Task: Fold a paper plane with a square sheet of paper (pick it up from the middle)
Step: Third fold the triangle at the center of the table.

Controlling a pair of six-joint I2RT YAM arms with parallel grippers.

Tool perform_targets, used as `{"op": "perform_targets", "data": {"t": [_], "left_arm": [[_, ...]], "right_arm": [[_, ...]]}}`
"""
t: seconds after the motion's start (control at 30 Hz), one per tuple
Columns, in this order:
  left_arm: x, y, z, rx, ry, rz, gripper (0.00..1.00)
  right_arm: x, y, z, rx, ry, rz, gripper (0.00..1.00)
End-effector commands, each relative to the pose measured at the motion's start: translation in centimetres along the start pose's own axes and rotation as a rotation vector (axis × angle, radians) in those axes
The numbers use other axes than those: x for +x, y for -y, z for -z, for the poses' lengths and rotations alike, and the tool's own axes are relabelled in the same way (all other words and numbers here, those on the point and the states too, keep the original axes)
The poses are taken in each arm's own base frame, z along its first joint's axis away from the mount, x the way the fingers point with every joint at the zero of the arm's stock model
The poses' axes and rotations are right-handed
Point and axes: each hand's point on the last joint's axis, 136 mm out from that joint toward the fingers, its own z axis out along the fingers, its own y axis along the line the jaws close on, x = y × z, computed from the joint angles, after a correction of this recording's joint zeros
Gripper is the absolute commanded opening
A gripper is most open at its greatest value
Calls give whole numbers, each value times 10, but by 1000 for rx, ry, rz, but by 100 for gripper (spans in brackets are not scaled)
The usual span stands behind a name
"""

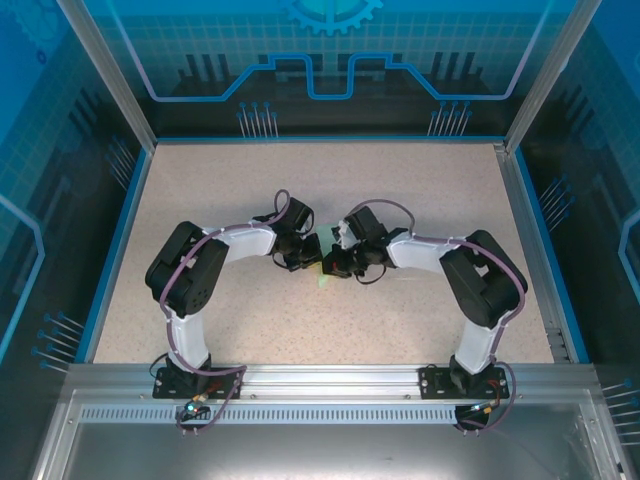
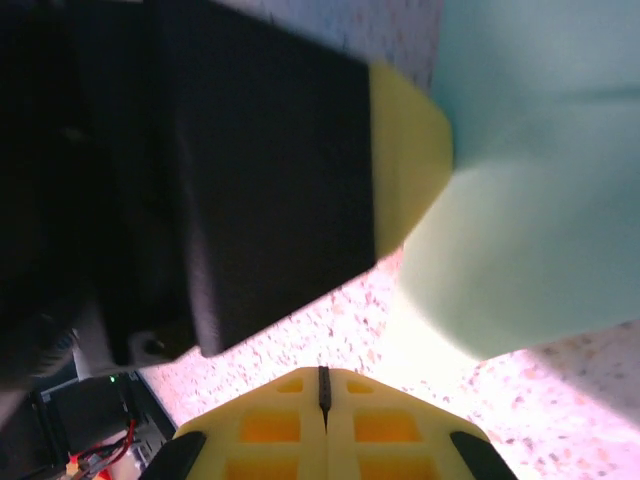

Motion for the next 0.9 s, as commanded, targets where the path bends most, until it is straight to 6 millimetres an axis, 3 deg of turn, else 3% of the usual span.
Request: {"op": "perform_targets", "data": {"t": [0.0,0.17,0.37,0.43,0.63,0.87], "left_arm": [[10,-36,-12,-137,-23,26,0],[10,-36,-12,-137,-26,27,0],[9,-34,-12,-134,-26,21,0],[9,-34,-11,-134,-25,20,0],[7,-31,-10,-130,-24,13,0],[6,-21,-9,-110,-25,-23,1]], "right_arm": [[-5,20,-2,64,-7,-23,0],[-7,30,-13,95,-31,-42,0],[4,59,-23,174,-74,-124,0],[4,60,-21,167,-72,-136,0],[-19,29,5,90,14,-82,0],[-30,61,0,177,15,-118,0]]}}
